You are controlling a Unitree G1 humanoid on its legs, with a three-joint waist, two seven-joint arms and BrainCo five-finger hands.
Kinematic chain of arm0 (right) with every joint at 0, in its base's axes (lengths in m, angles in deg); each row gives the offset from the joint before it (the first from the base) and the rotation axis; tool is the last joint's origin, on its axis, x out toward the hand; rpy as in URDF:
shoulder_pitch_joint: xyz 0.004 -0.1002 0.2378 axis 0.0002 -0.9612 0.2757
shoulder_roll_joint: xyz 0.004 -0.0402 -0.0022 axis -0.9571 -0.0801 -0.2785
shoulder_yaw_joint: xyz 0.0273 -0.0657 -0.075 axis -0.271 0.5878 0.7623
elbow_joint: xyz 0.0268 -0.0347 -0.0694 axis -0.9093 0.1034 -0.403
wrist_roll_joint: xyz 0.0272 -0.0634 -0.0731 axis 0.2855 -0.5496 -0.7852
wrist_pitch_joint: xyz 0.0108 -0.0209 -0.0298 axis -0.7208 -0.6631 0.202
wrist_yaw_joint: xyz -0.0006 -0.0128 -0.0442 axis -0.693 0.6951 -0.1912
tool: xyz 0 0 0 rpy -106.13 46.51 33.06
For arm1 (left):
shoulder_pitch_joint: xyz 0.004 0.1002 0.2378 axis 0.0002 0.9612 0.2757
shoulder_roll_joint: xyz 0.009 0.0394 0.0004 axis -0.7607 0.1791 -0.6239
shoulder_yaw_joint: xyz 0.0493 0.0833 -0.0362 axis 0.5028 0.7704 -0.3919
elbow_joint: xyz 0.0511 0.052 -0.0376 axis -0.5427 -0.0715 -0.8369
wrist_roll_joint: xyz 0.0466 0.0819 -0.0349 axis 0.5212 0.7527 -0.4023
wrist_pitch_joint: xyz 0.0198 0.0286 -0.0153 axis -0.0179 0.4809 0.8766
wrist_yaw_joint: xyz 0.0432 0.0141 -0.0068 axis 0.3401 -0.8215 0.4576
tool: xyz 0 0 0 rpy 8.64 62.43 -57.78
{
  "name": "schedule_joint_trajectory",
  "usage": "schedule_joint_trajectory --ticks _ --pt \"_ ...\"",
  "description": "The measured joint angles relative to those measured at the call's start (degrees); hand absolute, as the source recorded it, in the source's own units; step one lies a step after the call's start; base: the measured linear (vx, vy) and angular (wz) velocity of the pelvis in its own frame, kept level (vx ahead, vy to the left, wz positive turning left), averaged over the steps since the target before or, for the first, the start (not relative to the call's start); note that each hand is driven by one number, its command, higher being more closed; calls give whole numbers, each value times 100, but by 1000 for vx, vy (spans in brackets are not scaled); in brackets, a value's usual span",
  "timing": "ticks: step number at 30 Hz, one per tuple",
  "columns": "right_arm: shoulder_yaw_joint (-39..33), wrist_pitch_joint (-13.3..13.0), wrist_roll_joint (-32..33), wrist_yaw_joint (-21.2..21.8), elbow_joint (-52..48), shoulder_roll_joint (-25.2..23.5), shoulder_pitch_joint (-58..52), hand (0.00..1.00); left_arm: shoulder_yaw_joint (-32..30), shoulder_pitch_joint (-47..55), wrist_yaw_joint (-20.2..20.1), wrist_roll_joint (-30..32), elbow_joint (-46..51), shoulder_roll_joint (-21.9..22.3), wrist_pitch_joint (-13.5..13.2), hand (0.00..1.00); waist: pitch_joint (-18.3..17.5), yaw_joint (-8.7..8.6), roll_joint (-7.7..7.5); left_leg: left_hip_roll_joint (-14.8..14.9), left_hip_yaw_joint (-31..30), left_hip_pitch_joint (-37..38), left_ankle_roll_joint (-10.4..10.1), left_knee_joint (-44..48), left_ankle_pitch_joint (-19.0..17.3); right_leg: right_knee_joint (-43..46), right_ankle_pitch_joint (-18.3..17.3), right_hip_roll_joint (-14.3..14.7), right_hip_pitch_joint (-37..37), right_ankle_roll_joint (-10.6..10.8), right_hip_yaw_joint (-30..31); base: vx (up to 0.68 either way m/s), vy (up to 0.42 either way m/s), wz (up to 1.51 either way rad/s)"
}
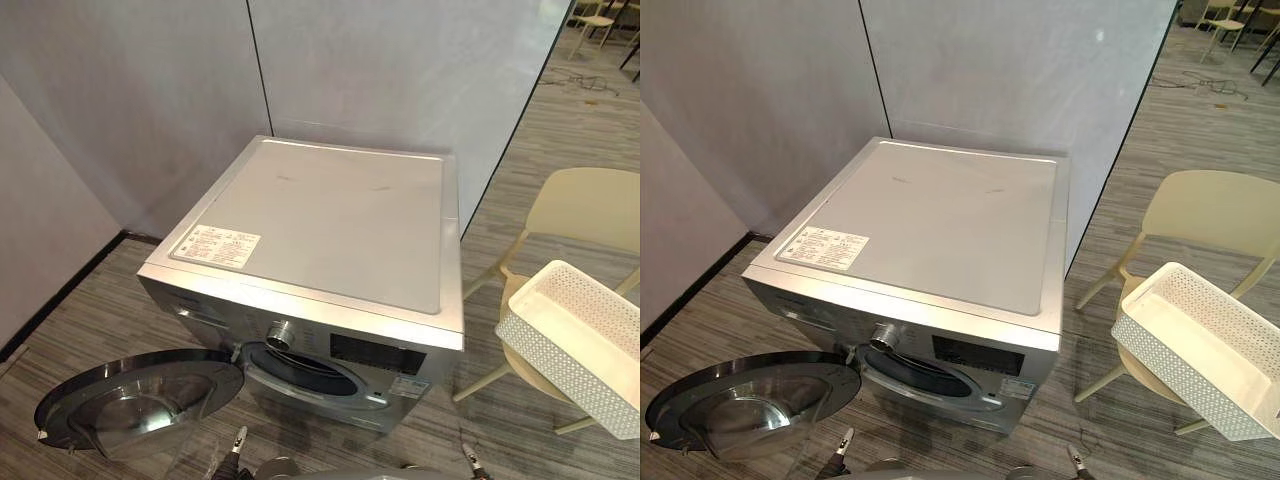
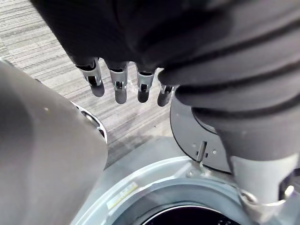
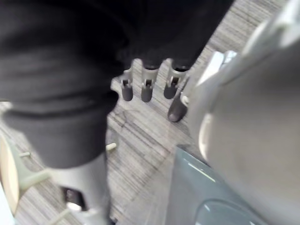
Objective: Pick up the laundry basket with both hands and put the clothes into the washing machine.
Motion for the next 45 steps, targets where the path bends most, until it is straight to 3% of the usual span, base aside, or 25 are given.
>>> schedule_joint_trajectory --ticks 5,8,14,16,19,20,22,23,24,25,30,32,36,38,40,42,44,45 --pt "635 21 5 10 -193 -58 -151 0 428 -82 0 78 -12 -151 51 0 -280 -61 -263 -448 102 607 -57 -1455 674 -99 50 -227 3 -80 -132 70 14 4" --pt "690 40 -10 85 -314 -11 -180 0 689 -279 -3 80 -27 -60 52 0 -307 -75 -204 -502 125 793 -56 -1988 1022 -68 54 -200 -125 -79 -184 150 -29 2" --pt "807 57 -250 121 -387 16 -113 0 791 -564 -16 189 -19 223 49 0 -201 -118 -182 -470 276 1110 6 -2063 988 769 21 -185 -358 -115 -154 44 10 -18" --pt "808 62 -251 118 -403 -17 -151 0 818 -648 -23 297 -14 263 58 0 -99 -136 -267 -531 266 1092 117 -2007 889 1401 -35 -305 -666 -177 -122 -64 65 3" --pt "798 81 -283 119 -463 -50 -319 0 772 -631 -21 297 6 272 58 0 -50 -133 -217 -561 272 1067 228 -1884 813 1680 -66 -517 -749 -210 20 -37 37 14" --pt "756 119 -312 126 -551 -58 -392 0 743 -602 -21 294 39 233 58 0 -49 -145 -218 -584 259 1061 256 -1846 795 2048 -233 -624 -867 -370 24 -21 23 17" --pt "649 154 -395 134 -554 -49 -453 0 763 -505 -23 290 110 155 49 0 -66 -147 -208 -594 190 1068 253 -1794 792 2499 -335 -801 -927 -409 28 5 -27 28" --pt "361 226 -452 172 -480 -92 -493 0 885 -417 -26 290 104 33 48 0 -104 -136 -245 -600 87 1042 192 -1741 794 2415 -259 -938 -792 -356 58 36 -95 35" --pt "236 241 -453 191 -444 -122 -505 0 952 -409 -38 290 105 -37 46 0 -152 -124 -286 -618 43 1017 143 -1725 801 2204 -216 -942 -736 -146 66 91 -188 23" --pt "90 256 -454 223 -350 -131 -502 0 986 -345 -62 289 71 -118 51 0 -284 -89 -345 -594 -57 972 60 -1730 849 1709 -374 -884 -531 159 -25 82 -177 -3" --pt "55 254 -458 233 -91 122 -235 0 1018 -325 -110 293 -211 -182 64 0 -274 -19 -107 -286 -68 885 -192 -1741 1011 179 -313 -457 199 430 -234 1 -190 -11" --pt "179 217 -445 232 -90 258 -189 0 1024 -282 -114 287 -244 -135 68 0 -322 -27 -4 -73 -127 933 -272 -1768 1062 -150 -156 -209 365 329 -289 -58 -158 2" --pt "311 156 -424 229 -88 335 -64 0 1023 -285 -111 282 -243 -207 70 0 -318 -51 -65 193 -203 759 -366 -1728 1093 -569 118 96 433 179 -315 -94 -100 -1" --pt "349 156 -424 230 -29 303 -37 0 1035 -287 -95 159 -235 -259 65 0 -238 -59 -67 430 -261 528 -455 -1264 959 -578 150 277 436 92 -325 -80 -89 0" --pt "315 140 -425 217 -2 308 -38 0 1164 -316 -80 -6 -204 -303 49 0 -45 -72 -27 649 -240 242 -343 -522 836 -373 71 392 425 -20 -346 -89 -83 5" --pt "274 130 -426 206 7 338 -43 0 1304 -310 -72 -27 -164 -314 48 0 21 -101 58 718 -89 103 -237 -277 930 -232 11 398 398 -58 -398 -113 -50 17" --pt "213 129 -425 188 22 364 -74 0 1403 -316 -90 -50 -165 -324 49 0 -1 -135 73 619 -80 253 -313 -724 1120 -158 -66 381 292 -142 -436 -100 -40 15" --pt "75 117 -423 185 86 332 -53 0 1383 -416 -97 -53 -167 -277 52 0 98 -161 57 553 -69 174 -317 -436 917 -98 -70 330 239 -136 -496 -86 27 -5"
